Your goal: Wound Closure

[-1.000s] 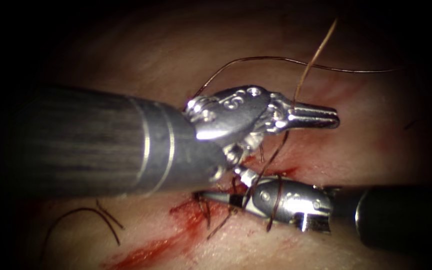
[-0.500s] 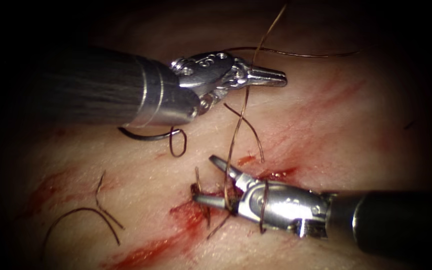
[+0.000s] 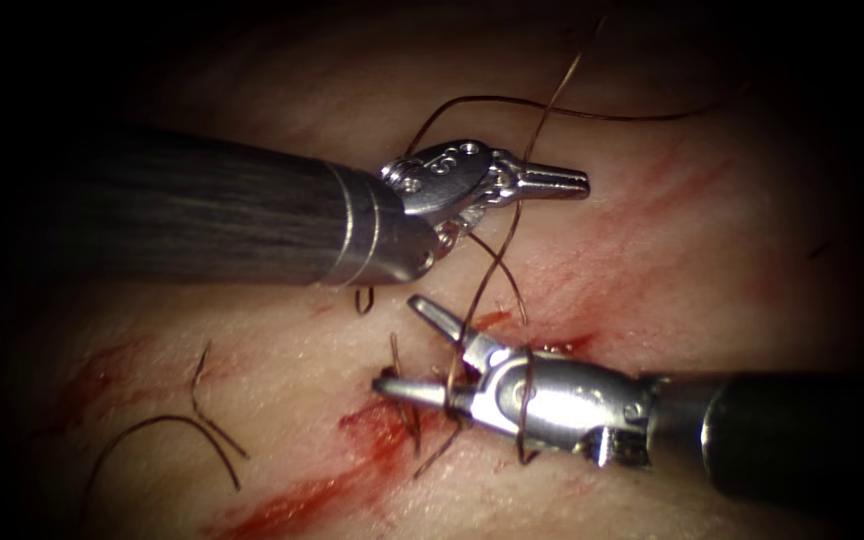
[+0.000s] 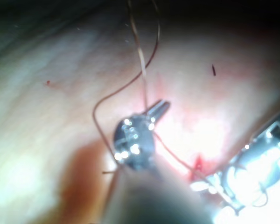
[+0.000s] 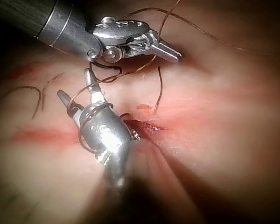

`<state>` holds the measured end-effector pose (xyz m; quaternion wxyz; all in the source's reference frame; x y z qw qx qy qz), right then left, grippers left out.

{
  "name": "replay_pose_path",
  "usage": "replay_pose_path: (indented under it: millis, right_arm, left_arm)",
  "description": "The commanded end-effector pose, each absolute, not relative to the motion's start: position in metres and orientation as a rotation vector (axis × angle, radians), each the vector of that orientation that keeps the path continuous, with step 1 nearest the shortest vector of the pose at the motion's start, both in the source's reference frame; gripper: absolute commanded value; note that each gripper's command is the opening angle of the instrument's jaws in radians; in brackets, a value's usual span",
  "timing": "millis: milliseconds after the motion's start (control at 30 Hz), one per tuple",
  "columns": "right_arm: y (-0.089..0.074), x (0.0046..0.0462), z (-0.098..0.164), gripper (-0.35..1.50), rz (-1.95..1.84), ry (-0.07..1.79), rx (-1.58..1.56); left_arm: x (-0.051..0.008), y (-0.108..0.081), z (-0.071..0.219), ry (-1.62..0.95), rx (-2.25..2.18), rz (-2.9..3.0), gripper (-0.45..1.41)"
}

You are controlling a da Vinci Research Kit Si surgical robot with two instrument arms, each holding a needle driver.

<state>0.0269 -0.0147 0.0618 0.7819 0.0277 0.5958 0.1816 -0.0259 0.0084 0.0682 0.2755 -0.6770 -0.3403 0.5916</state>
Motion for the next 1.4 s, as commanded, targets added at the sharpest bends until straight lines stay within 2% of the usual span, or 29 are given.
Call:
replay_pose_path:
  millis: [33,400,800,1133,1400]
  right_arm:
    - [-0.015,0.0272,0.062,1.26,0.400,1.301,0.052]
    - [-0.014,0.0238,0.062,1.25,0.545,1.322,-0.119]
    - [-0.013,0.0233,0.062,1.25,0.605,1.285,-0.172]
    - [-0.012,0.0233,0.063,1.21,0.796,1.121,-0.075]
    - [-0.011,0.0235,0.063,1.08,0.869,1.019,0.011]
  left_arm:
    - [-0.0264,0.008,0.069,-0.905,-1.832,1.603,-0.45]
    - [-0.0214,0.000,0.072,-0.763,-1.922,1.664,-0.45]
    - [-0.0175,-0.003,0.071,-0.656,-1.932,1.592,-0.45]
    - [-0.0163,-0.007,0.069,-0.643,-1.923,1.598,-0.45]
    - [-0.0172,-0.007,0.069,-0.630,-1.925,1.593,-0.45]
